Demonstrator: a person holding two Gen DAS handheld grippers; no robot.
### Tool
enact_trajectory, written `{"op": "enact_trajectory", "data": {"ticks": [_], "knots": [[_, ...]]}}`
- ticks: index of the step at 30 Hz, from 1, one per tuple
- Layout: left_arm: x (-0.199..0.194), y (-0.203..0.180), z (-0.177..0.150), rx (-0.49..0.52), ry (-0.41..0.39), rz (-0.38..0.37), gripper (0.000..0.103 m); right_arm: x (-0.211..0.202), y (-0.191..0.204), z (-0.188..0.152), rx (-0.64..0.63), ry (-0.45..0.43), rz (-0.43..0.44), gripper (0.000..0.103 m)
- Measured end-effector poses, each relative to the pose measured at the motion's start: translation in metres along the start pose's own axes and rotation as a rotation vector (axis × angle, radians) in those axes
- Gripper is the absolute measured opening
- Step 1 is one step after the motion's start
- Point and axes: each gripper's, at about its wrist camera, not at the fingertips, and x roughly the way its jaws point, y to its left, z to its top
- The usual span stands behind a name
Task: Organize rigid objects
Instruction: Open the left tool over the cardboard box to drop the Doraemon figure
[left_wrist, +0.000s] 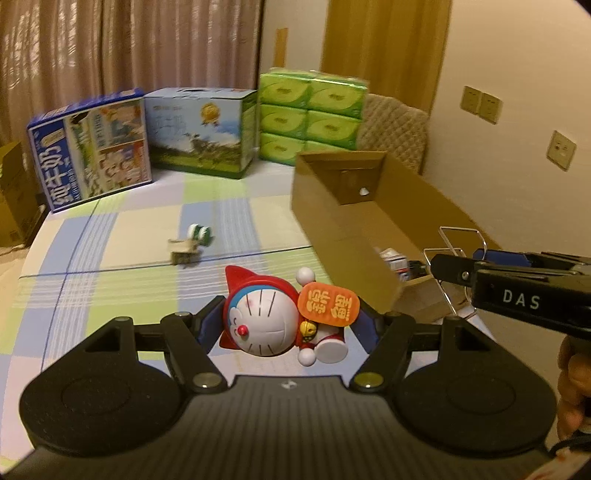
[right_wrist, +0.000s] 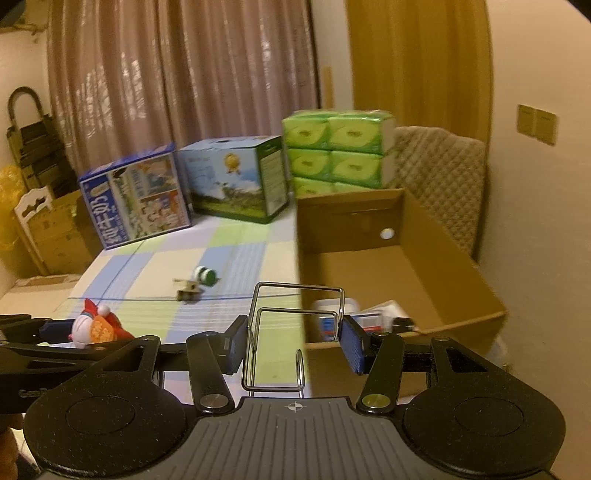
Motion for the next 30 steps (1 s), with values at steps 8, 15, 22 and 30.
{"op": "enact_trajectory", "data": {"ticks": [8,15,22,30], "knots": [[0.011,-0.036,0.02,0.048,-0.015,-0.066,0.067,-0.015,-0.048,0.005,0.035,-0.021,-0.076,0.05],[0.038,-0.069,0.044,0.073,-0.019,-0.13,0.067,-0.012,-0.087,0.02,0.063,-0.035,-0.121,0.05],[0.081,-0.096,0.063,0.095,0.007,-0.177,0.067,0.01,-0.121,0.036,0.089,-0.027,-0.14,0.05],[0.126,-0.111,0.067,0.127,0.046,-0.198,0.067,0.035,-0.147,0.043,0.132,-0.004,-0.154,0.05]]}}
